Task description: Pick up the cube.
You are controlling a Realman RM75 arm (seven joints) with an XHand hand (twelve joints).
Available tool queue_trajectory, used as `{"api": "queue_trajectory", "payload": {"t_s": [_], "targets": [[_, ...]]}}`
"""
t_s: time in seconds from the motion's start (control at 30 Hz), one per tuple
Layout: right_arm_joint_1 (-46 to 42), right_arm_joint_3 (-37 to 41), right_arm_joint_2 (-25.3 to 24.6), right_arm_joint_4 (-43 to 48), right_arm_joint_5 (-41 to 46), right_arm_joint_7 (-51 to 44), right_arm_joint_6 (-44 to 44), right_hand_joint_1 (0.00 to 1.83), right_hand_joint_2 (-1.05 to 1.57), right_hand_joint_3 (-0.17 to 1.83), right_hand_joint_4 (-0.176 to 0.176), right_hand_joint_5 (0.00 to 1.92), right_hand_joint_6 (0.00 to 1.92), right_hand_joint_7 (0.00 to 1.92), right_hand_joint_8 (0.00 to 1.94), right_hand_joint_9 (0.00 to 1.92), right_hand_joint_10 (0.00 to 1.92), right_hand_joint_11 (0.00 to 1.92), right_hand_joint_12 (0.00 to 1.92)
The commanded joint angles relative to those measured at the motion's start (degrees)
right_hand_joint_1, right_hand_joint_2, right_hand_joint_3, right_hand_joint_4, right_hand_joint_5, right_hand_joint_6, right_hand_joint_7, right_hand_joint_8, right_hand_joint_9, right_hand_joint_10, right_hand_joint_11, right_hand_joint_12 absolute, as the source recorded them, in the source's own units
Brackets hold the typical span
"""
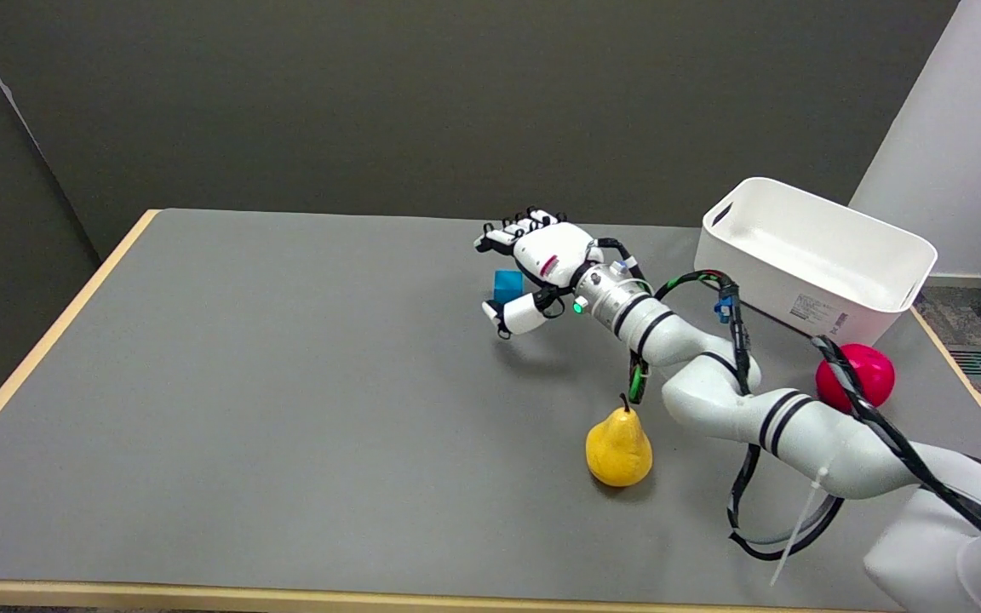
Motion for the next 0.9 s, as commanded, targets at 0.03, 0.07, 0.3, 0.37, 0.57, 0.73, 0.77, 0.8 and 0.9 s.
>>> {"api": "queue_trajectory", "payload": {"t_s": [0.03, 0.07, 0.3, 0.37, 0.57, 0.73, 0.77, 0.8, 0.9], "targets": [[4.28, -2.32, -3.65, -9.71, -0.1, -0.13, 1.49, 0.51, 0.63, 1.0, 0.099, 0.23, 0.5, 0.33, 0.41, 0.24, 0.67, 0.08, 1.09], [4.4, -2.32, -3.79, -10.17, -0.1, -0.13, 1.71, 0.52, 0.63, 1.0, 0.099, 0.23, 0.5, 0.33, 0.41, 0.24, 0.67, 0.08, 1.09], [4.41, -2.26, -3.94, -10.89, -0.1, -0.13, 2.0, 0.53, 0.64, 1.0, 0.098, 0.22, 0.5, 0.33, 0.41, 0.25, 0.67, 0.08, 1.09], [4.49, -2.18, -3.95, -11.07, -0.1, -0.13, 2.15, 0.54, 0.64, 1.0, 0.098, 0.22, 0.5, 0.33, 0.41, 0.24, 0.67, 0.08, 1.09], [4.56, -2.17, -4.02, -11.28, -0.1, -0.4, 4.2, 0.7, 0.68, 0.98, 0.096, 0.24, 0.5, 0.4, 0.47, 0.29, 0.72, 0.08, 1.13], [4.56, -2.16, -4.02, -11.03, -0.12, -0.61, 5.94, 0.95, 0.85, 0.68, 0.1, 0.28, 0.71, 0.51, 0.84, 0.4, 0.86, 0.12, 1.19], [4.55, -2.16, -4.0, -10.95, -0.2, -0.61, 6.09, 1.27, 1.09, 0.32, 0.104, 0.35, 1.0, 0.7, 1.39, 0.57, 1.1, 0.2, 1.24], [4.47, -2.16, -3.92, -10.87, -0.3, -0.61, 6.22, 1.24, 1.16, 0.25, 0.017, 0.4, 1.26, 0.74, 1.46, 0.6, 1.16, 0.23, 1.29], [4.24, -2.08, -3.84, -10.63, -0.5, -0.61, 6.48, 1.15, 1.13, 0.33, -0.07, 0.57, 1.56, 0.82, 1.42, 0.7, 1.28, 0.32, 1.4]]}}
